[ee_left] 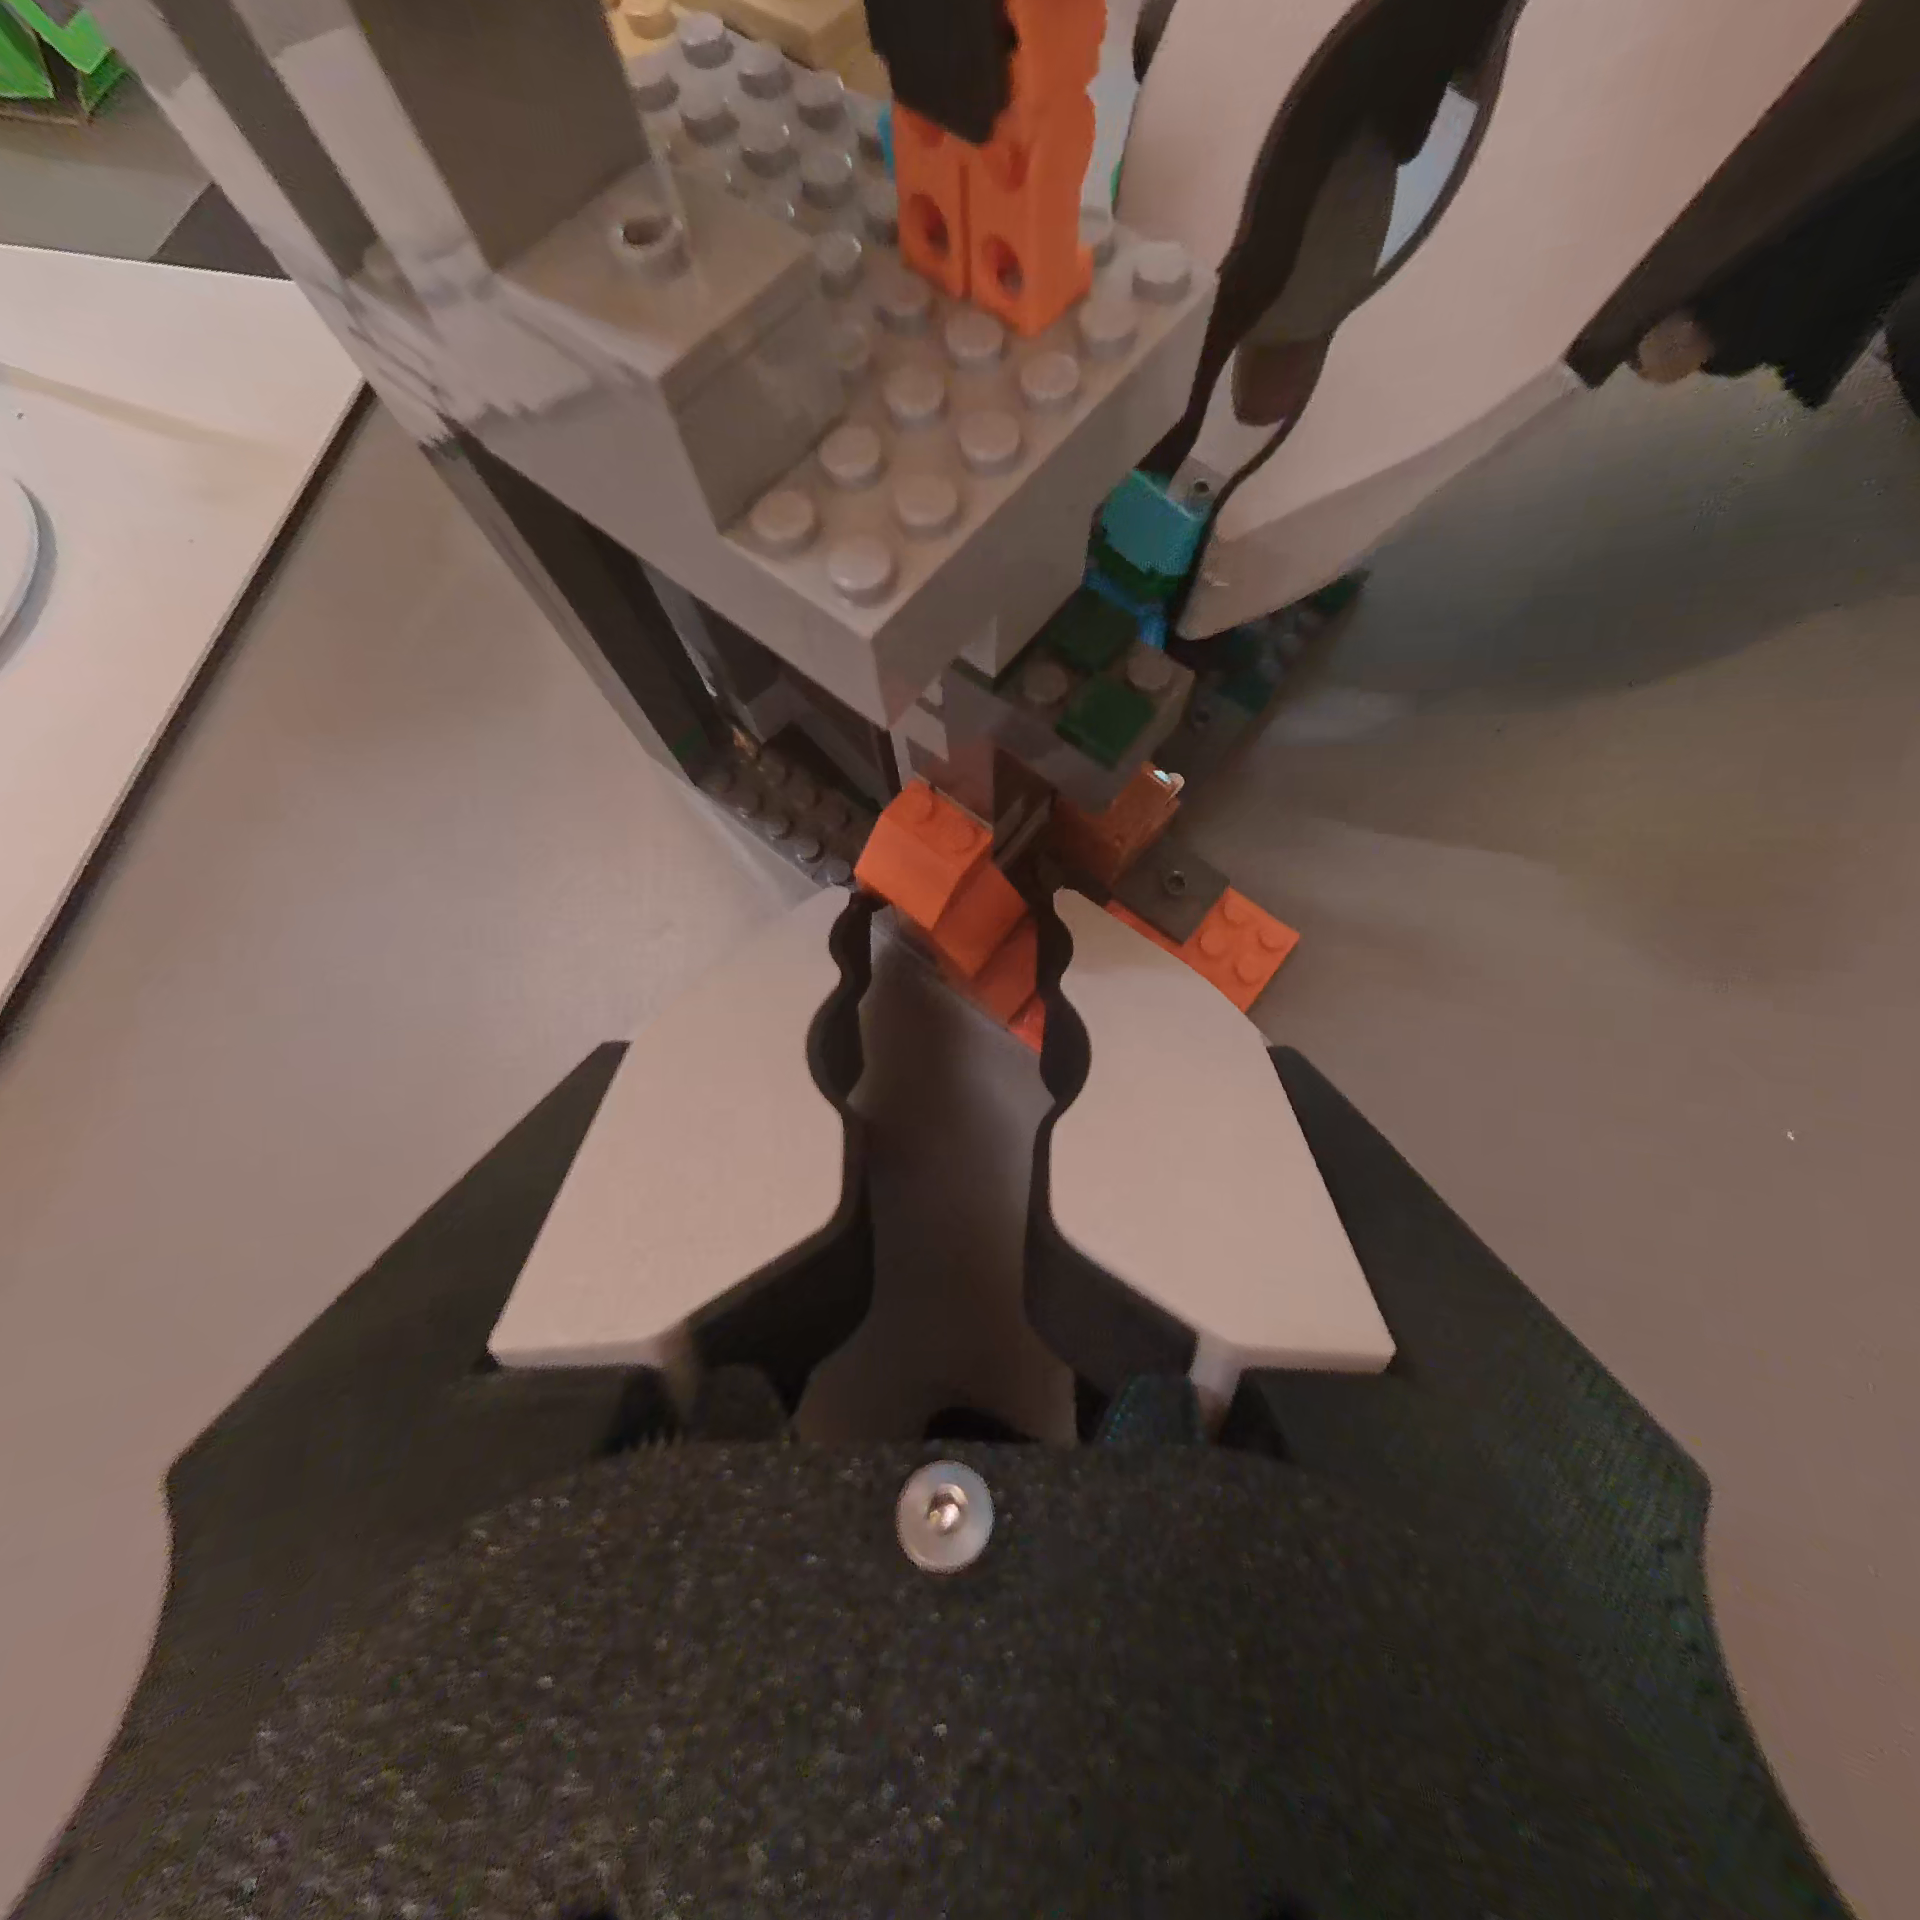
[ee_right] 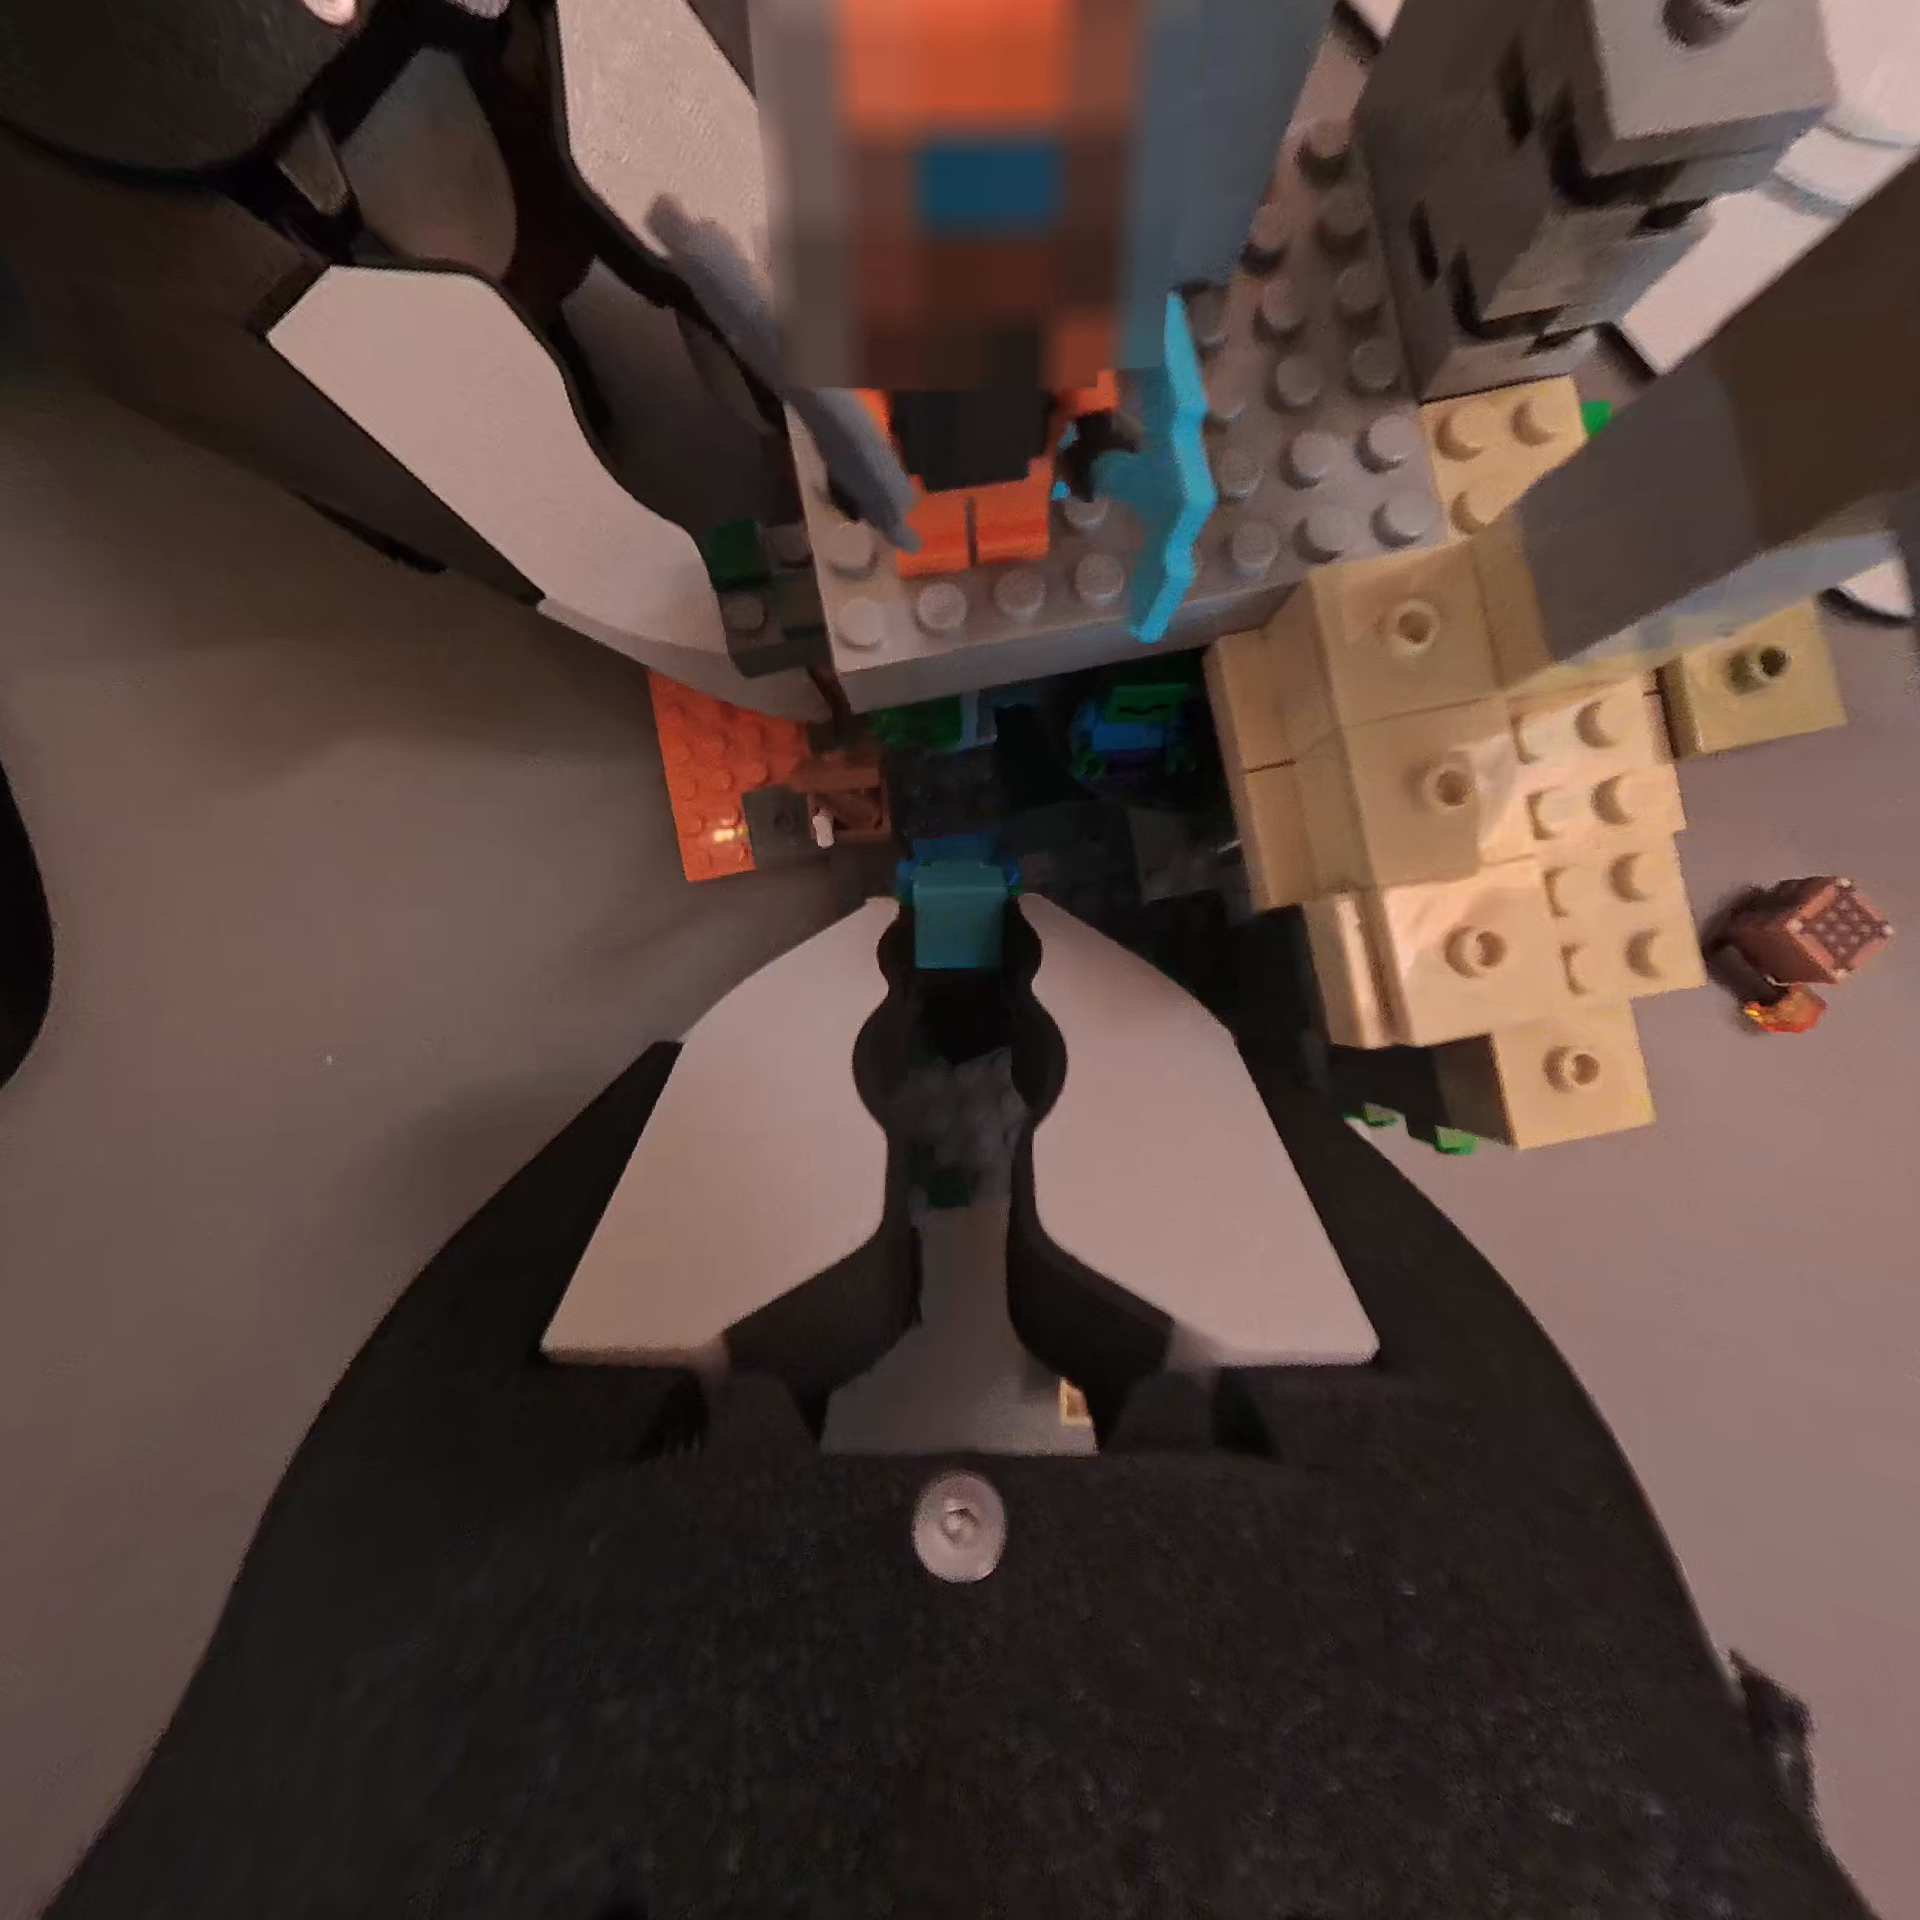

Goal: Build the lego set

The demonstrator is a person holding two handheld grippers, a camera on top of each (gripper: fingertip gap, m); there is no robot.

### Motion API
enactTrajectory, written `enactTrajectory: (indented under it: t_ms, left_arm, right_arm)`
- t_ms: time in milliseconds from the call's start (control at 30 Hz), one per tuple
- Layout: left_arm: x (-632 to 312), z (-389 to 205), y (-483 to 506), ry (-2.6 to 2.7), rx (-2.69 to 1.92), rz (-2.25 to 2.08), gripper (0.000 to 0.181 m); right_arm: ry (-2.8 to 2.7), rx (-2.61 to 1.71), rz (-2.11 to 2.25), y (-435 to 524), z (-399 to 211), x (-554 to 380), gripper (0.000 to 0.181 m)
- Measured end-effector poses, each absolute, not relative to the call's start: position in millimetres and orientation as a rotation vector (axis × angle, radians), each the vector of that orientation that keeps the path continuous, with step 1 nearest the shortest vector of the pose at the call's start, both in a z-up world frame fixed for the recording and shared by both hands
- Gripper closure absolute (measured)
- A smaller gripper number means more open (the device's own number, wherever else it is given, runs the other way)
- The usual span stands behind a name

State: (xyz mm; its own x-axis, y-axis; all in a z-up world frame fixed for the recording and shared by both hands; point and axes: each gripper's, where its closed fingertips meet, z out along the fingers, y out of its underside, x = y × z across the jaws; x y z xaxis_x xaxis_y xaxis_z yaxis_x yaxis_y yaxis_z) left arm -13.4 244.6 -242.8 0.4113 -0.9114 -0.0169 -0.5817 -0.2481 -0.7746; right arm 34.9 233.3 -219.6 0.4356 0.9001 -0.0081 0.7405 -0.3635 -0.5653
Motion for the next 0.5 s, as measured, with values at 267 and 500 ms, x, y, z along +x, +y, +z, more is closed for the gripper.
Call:
enactTrajectory:
  t_ms: [267, 500]
  left_arm:
    - [-13.6, -242.7, 244.6, 1.270, -1.943, -0.575, 0.151]
    - [-13.7, -242.7, 244.6, 1.270, -1.939, -0.578, 0.151]
  right_arm:
    - [-1.550, -2.251, 0.224, 231.4, -224.9, 33.9, 0.166]
    - [-1.565, -2.300, 0.202, 233.6, -225.5, 33.1, 0.166]
